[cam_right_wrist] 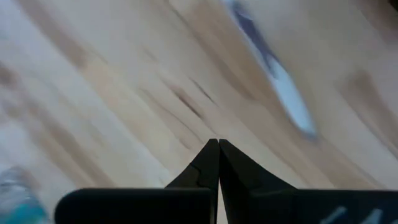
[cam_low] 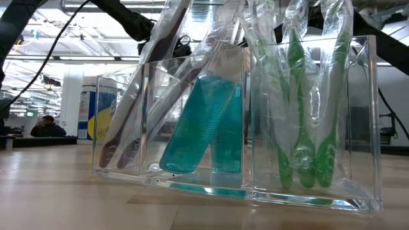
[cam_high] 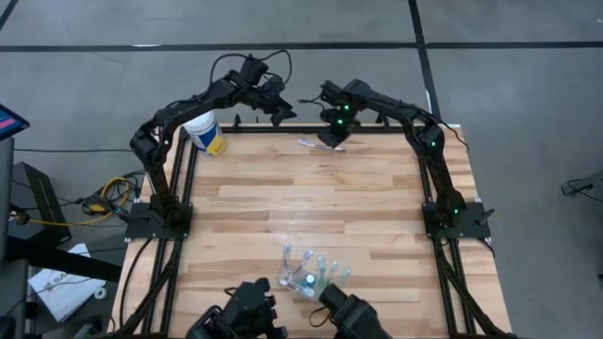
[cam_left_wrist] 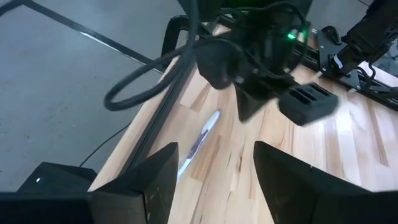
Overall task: Pick & Place toothbrushing station
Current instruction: Put the purple toothbrush in the transparent organizer
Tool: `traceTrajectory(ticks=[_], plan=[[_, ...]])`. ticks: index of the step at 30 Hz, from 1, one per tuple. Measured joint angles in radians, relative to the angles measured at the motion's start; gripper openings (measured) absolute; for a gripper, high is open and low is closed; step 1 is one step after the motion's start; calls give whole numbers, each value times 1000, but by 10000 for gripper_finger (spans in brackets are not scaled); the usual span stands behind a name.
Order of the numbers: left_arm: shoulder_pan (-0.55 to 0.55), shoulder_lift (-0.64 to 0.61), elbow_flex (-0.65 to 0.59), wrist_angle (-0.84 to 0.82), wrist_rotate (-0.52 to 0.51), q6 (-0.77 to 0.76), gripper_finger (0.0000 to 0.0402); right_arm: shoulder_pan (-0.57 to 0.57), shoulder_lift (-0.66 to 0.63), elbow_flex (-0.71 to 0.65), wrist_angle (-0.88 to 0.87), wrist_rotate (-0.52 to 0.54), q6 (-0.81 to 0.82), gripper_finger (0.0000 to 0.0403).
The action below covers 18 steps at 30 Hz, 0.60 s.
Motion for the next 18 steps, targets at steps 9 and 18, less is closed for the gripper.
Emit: traceTrajectory(ticks=[9,18], plan=[[-26,0,0,8,1,2,204,-11,-21,0,-105,137,-33,0],[-25,0,0,28,0,3,204,75,-110,2,-120,-35,-59,0]])
